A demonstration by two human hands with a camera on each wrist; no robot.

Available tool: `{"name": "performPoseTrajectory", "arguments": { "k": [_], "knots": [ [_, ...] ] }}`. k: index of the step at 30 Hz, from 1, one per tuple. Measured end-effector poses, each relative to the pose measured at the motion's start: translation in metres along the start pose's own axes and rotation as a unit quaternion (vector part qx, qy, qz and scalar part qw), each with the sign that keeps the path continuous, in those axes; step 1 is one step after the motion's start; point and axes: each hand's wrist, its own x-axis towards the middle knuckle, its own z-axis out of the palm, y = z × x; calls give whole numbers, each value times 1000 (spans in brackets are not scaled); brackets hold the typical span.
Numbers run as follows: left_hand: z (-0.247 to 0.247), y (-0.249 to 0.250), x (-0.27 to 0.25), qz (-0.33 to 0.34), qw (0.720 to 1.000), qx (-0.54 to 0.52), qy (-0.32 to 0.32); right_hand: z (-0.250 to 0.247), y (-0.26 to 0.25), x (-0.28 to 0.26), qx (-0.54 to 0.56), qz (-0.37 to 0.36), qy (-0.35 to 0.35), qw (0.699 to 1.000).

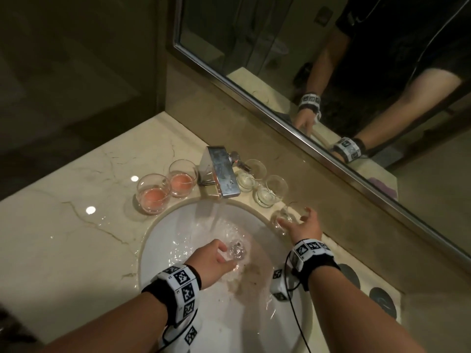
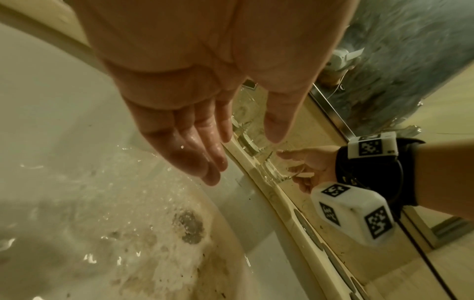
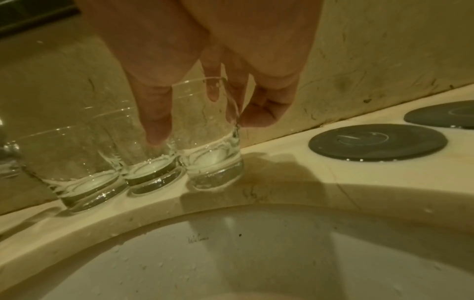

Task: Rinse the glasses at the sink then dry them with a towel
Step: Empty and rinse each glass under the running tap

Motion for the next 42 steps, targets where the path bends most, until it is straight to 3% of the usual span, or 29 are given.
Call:
{"name": "performPoseTrajectory", "arguments": {
  "k": [6, 12, 16, 20, 24, 27, 31, 34, 38, 42],
  "knots": [
    [-15, -12, -5, -15, 1000, -18, 20, 12, -5, 13, 7, -5, 20, 1000],
    [-36, -27, -14, -18, 996, -65, 60, 18, -8, 20, 31, 41, 43, 998],
    [-68, -34, -22, -44, 984, -106, 136, 18, -5, 21, 34, 58, 35, 997],
    [-107, -45, -23, -113, 955, -136, 237, 11, 0, 17, 65, 81, 34, 994],
    [-134, -46, -19, -147, 937, -131, 288, 3, 3, 6, 117, 93, 38, 988],
    [-144, -37, -15, -114, 933, -126, 316, 4, 7, -8, 133, 98, 29, 986],
    [-148, -26, -4, -29, 949, -71, 307, 25, 24, -43, 115, 91, -14, 989],
    [-149, -21, -1, -7, 954, -61, 295, 40, 34, -76, 76, 60, -65, 993],
    [-139, -23, -14, 7, 951, -60, 303, 53, 36, -109, 114, 34, -110, 987],
    [-103, -18, -25, 39, 967, -64, 243, 69, 30, -127, 179, 36, -174, 968]
  ]
}}
